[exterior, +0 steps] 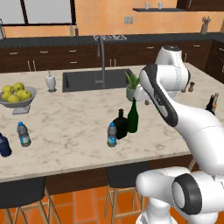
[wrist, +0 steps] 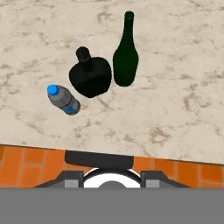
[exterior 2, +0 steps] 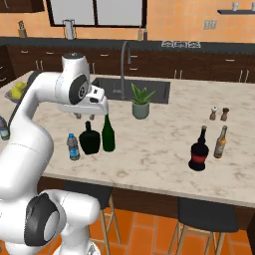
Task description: Move the plastic bottles in the middle to the plastics group, and the glass bottles in the middle to the glass group.
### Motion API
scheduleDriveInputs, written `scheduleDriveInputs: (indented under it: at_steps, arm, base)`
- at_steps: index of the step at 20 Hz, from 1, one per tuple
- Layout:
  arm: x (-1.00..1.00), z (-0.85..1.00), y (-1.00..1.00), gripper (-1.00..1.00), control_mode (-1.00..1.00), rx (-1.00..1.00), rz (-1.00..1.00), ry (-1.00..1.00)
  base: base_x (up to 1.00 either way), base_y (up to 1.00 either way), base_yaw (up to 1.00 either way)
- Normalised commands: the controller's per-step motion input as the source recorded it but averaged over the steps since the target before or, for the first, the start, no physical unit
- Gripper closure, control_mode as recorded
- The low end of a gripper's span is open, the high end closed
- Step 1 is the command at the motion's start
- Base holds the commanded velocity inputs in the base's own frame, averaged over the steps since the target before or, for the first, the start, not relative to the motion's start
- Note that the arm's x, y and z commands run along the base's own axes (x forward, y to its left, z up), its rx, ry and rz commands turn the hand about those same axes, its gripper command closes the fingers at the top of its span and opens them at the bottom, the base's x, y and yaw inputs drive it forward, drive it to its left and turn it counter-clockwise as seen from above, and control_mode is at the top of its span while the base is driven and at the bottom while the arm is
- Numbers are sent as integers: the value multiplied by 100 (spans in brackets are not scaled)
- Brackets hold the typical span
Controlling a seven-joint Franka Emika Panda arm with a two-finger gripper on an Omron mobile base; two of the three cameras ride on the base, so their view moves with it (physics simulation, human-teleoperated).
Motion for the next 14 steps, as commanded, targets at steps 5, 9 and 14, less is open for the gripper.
scheduleDriveInputs:
  at_steps: [5,9,14]
  arm:
    - [-13,-8,10,-100,-100,0,3,4]
    - [-2,-25,87,-100,-100,0,0,-9]
    - [8,-38,83,-100,-100,3,-3,-12]
  base:
    - [0,0,0]
    - [0,0,0]
    - [0,0,0]
